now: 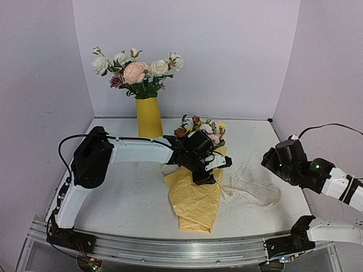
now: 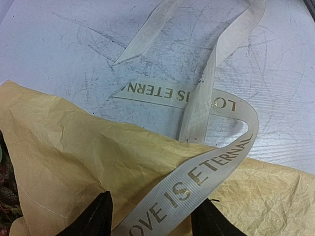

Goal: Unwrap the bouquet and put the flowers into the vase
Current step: Untie the ribbon from the wrapping paper, then unfold the wrapping paper at the center of the board.

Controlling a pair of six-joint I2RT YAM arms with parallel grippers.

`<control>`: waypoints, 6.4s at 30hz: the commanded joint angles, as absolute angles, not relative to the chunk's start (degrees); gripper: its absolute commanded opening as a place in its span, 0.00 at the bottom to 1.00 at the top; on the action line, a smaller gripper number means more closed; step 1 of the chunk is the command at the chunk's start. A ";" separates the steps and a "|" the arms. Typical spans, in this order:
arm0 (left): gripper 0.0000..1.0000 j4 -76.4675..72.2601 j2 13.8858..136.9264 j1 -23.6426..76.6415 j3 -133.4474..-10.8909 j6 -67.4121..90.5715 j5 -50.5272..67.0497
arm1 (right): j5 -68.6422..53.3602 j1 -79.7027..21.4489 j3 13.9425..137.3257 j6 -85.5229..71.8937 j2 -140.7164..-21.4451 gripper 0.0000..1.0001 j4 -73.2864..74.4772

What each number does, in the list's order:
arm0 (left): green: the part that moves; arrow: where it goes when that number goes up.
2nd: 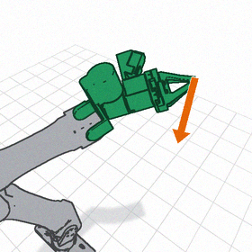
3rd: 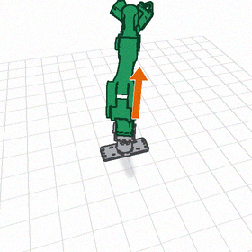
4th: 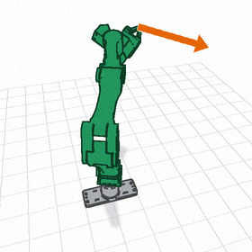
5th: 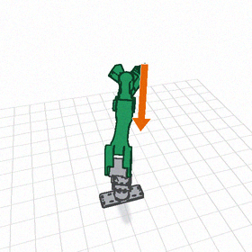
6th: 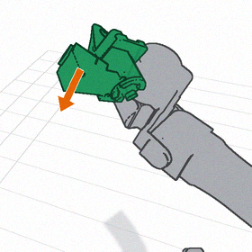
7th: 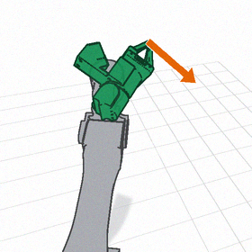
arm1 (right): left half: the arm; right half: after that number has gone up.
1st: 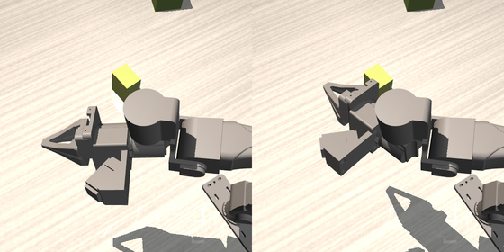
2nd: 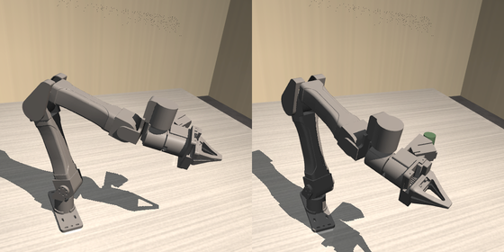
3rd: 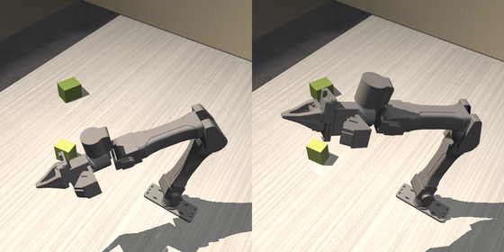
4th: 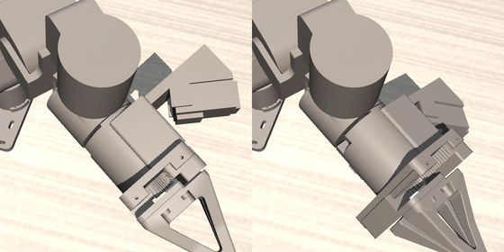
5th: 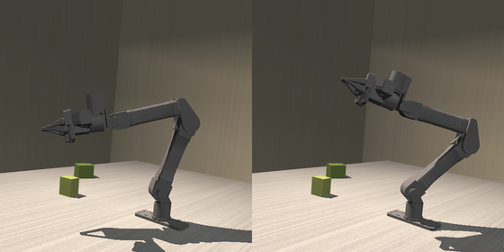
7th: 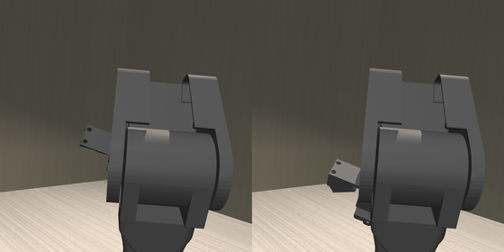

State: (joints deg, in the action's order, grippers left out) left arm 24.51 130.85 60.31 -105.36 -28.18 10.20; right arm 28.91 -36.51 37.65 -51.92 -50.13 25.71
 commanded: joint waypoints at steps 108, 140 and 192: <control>1.00 19.00 82.83 37.83 -55.83 39.57 -10.27 | 45.50 -75.15 72.67 -67.09 -95.44 0.98 67.17; 0.95 9.84 115.08 66.39 -90.13 29.00 -2.88 | 41.05 -74.98 60.56 -61.64 -57.63 0.61 50.54; 0.99 27.95 142.91 76.48 -123.30 19.19 -11.25 | 2.89 -28.05 28.97 -52.97 -79.18 0.00 5.07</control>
